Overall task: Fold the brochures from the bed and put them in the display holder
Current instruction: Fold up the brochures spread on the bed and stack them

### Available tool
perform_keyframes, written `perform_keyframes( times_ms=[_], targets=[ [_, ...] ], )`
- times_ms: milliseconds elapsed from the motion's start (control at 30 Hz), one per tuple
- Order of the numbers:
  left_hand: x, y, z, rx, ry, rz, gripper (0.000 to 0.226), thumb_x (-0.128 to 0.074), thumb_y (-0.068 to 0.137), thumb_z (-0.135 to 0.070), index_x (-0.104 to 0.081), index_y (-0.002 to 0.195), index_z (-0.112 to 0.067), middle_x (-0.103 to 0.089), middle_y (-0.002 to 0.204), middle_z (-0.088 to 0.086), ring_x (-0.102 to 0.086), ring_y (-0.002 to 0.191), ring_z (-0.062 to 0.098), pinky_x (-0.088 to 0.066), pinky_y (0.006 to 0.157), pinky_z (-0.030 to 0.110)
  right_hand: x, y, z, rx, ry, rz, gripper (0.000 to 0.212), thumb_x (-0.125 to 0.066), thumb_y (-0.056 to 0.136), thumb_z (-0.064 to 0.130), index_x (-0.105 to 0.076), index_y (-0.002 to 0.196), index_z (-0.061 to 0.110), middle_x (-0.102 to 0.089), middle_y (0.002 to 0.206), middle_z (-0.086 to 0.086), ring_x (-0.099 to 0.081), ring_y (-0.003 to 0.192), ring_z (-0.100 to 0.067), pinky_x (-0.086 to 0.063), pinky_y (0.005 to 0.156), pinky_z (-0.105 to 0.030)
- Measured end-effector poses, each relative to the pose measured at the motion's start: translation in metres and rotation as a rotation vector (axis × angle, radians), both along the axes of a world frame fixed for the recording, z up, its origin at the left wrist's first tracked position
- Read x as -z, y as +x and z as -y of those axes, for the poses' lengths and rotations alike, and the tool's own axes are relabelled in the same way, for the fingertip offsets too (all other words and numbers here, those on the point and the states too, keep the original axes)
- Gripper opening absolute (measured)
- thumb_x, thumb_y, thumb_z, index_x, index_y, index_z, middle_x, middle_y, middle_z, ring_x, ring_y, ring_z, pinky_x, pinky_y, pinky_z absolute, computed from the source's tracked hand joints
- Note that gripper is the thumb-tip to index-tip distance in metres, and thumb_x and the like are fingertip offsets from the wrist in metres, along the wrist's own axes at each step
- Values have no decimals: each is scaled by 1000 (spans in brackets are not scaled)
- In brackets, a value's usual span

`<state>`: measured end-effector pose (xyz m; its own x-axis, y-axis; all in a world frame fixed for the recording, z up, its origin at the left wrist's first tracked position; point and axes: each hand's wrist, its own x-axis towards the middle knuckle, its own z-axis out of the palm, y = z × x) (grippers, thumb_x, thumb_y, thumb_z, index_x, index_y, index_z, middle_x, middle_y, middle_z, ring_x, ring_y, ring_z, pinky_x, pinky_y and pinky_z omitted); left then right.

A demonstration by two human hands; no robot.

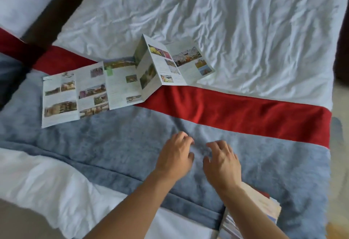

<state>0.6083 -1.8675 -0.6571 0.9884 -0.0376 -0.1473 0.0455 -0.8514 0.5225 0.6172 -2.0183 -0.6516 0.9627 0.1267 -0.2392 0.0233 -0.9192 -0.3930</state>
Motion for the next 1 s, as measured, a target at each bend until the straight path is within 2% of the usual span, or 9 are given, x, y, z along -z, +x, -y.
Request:
perform_keyframes(
  times_ms=[133,233,400,533,700,800,867,967,1000],
  targets=[
    [7,17,-59,-101,-7,37,24,-65,85,-14,-65,109,-10,-59,112,5,-56,104,26,-47,87,41,5,27,-58,-63,15,10,30,-68,82,13,-68,113,12,-63,113,-7,-58,103,-32,-49,83,-43],
    [14,31,-94,-122,-14,31,28,-66,83,-13,-64,111,-7,-59,112,7,-55,107,29,-47,87,43,12,45,-98,-51,39,17,27,-67,84,16,-68,110,12,-62,108,-6,-58,101,-30,-49,80,-43],
    [26,67,-143,-142,-38,105,24,-70,82,-12,-65,106,-10,-56,111,4,-55,104,22,-46,88,33,27,75,-155,11,61,-3,26,-62,89,20,-67,114,17,-63,110,-1,-58,103,-24,-51,80,-42],
    [36,93,-166,-131,-50,118,20,-67,85,-14,-64,105,-10,-55,110,6,-55,104,23,-48,88,39,35,100,-188,214,157,-49,25,-60,91,35,-68,112,24,-70,105,6,-63,99,-19,-53,78,-38],
    [45,108,-183,-75,-80,152,17,-57,89,-17,-64,101,-7,-57,106,7,-55,96,24,-49,81,39,41,125,-223,489,369,-147,28,-56,84,53,-71,90,30,-71,78,16,-65,78,-7,-53,70,-32],
    [50,108,-194,-68,-82,147,14,-60,89,-16,-64,100,-8,-57,103,6,-55,94,24,-49,79,39,47,133,-238,588,431,-135,27,-60,84,46,-67,76,22,-69,68,10,-63,67,-7,-47,62,-28],
    [53,107,-200,-66,-84,139,12,-61,89,-15,-65,99,-9,-57,102,5,-54,93,22,-48,79,38,49,136,-245,628,430,-113,28,-60,85,38,-66,70,16,-67,64,4,-61,64,-14,-43,57,-28],
    [56,105,-208,-79,-69,137,12,-61,88,-13,-65,99,-10,-56,101,2,-54,94,20,-48,81,36,50,136,-247,665,411,-77,28,-58,87,33,-66,70,13,-66,63,2,-61,65,-18,-41,54,-23],
    [57,103,-210,-85,-62,138,13,-62,87,-14,-65,100,-11,-56,102,2,-54,95,20,-47,82,36,50,135,-245,674,406,-72,29,-58,87,34,-68,71,13,-67,65,2,-62,67,-18,-44,57,-26]
  ],
)
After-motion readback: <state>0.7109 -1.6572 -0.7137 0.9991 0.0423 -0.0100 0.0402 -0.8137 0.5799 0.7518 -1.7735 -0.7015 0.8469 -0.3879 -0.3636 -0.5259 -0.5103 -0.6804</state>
